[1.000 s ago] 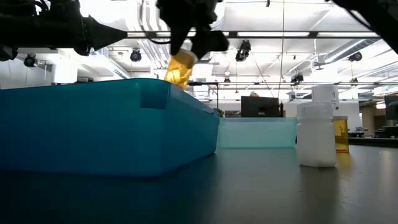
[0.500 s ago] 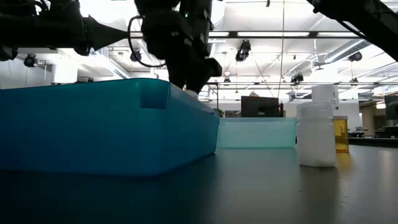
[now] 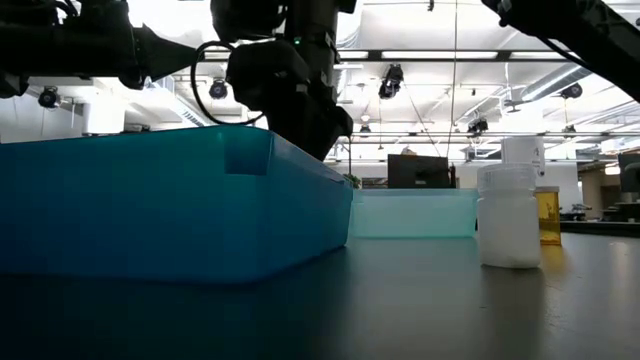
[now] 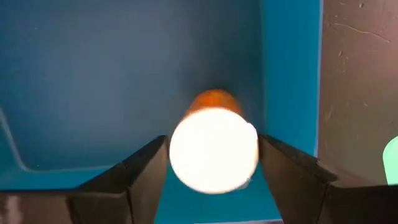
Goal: Pick and place medicine bottles into bin by pill shape (circle, oval)
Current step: Put the right orange capsule bottle into the blue bin, then put the green tablet bottle into the green bin
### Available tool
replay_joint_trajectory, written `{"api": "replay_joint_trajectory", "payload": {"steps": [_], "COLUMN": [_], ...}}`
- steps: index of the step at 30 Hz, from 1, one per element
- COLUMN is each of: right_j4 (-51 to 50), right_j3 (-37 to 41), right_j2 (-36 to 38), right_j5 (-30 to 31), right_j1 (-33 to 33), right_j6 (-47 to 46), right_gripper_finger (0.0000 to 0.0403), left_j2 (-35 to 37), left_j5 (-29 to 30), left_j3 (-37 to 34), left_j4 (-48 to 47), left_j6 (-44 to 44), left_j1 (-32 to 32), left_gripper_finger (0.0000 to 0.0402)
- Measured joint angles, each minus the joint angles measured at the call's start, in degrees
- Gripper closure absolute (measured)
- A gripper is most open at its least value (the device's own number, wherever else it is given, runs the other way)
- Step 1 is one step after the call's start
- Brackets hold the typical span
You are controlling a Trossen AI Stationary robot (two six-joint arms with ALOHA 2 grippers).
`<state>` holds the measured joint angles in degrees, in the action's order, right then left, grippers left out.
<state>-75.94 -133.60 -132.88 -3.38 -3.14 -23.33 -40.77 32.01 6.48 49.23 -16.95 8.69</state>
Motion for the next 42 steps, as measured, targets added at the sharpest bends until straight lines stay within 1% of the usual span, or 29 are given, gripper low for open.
{"api": "replay_joint_trajectory", "payload": {"steps": [7, 12, 16, 23, 30, 35, 42], "right_j4": [-0.1, -0.4, 0.0, 2.0, 3.4, 7.3, 9.7], "right_j3": [-0.2, -0.2, -0.2, -0.3, -0.2, 2.0, 6.8], "right_j2": [0.4, 2.2, 4.5, 8.4, 9.2, 9.2, 9.2], "right_j5": [0.0, 0.2, 1.5, 9.8, 18.9, 19.9, 20.0], "right_j1": [0.0, 0.0, 0.0, -1.6, -6.3, -9.4, -11.1], "right_j6": [0.0, 0.4, 1.3, 6.6, 10.9, 13.1, 13.5], "right_gripper_finger": [0.0124, 0.0118, 0.0117, 0.0119, 0.0139, 0.0151, 0.0156], "left_j2": [0.0, 0.0, 0.0, -0.1, -0.1, -0.1, -0.1], "left_j5": [0.0, 0.0, 0.0, 0.0, 0.0, 0.0, 0.0], "left_j3": [0.0, 0.0, 0.0, 0.0, 0.0, 0.0, 0.0], "left_j4": [-0.1, 0.0, 0.1, -0.1, -0.1, 0.0, 0.0], "left_j6": [0.0, 0.0, 0.0, 0.0, 0.0, 0.0, 0.1], "left_j1": [0.0, 0.0, 0.0, 0.0, 0.0, 0.0, 0.0], "left_gripper_finger": [0.0402, 0.0402, 0.0402, 0.0402, 0.0402, 0.0402, 0.0402]}}
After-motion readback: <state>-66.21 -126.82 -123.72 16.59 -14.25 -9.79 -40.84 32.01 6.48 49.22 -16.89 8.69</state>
